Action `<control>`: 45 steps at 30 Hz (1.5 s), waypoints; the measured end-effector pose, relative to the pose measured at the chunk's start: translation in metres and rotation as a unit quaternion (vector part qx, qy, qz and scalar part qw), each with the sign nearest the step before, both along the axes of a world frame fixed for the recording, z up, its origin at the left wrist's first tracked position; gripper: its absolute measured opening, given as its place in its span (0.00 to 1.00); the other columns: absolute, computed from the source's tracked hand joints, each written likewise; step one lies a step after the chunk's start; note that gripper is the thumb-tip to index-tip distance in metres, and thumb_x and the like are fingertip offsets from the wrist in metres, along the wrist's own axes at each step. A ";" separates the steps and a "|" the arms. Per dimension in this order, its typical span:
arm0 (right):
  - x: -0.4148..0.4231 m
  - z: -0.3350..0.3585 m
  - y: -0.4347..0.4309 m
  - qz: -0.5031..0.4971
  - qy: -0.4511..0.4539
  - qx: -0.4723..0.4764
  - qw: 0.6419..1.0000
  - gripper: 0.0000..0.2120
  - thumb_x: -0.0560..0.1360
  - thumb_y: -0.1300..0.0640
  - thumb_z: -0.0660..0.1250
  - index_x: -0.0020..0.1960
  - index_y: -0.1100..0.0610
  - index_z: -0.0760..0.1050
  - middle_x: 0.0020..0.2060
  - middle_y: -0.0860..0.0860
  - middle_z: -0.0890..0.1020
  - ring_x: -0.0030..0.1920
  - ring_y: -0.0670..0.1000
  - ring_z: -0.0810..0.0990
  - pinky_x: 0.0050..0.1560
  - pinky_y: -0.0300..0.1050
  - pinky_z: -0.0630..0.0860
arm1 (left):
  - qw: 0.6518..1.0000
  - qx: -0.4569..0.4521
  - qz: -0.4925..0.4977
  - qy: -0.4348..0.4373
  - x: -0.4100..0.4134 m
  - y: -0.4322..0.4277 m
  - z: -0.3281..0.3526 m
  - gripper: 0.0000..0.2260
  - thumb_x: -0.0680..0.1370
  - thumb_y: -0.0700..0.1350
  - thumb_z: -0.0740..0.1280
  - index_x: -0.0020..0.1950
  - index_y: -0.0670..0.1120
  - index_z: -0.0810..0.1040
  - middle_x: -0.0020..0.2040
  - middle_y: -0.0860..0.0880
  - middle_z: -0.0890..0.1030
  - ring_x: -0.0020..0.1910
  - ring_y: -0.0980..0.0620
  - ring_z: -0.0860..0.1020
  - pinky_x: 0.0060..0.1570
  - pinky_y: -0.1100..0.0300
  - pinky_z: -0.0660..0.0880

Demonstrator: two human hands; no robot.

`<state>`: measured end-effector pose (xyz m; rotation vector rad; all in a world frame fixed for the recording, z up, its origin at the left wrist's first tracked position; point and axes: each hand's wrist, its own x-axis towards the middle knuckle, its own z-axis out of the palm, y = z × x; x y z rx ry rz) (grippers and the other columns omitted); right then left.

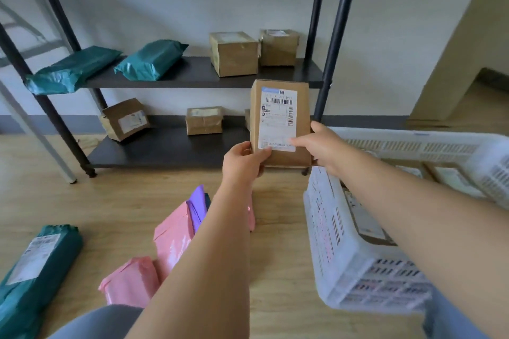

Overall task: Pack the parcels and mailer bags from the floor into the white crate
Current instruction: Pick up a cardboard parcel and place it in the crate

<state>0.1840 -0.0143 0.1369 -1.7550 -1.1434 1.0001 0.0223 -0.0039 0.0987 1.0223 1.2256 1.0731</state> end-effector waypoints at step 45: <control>0.442 -0.077 -0.186 -0.221 -0.103 -0.308 0.920 0.24 0.80 0.46 0.61 0.72 0.57 0.68 0.68 0.57 0.74 0.64 0.59 0.75 0.60 0.54 0.73 | 0.850 0.040 -0.443 0.281 0.467 -0.112 -0.092 0.15 0.74 0.55 0.69 0.52 0.45 0.81 0.46 0.46 0.84 0.45 0.46 0.83 0.50 0.49 0.80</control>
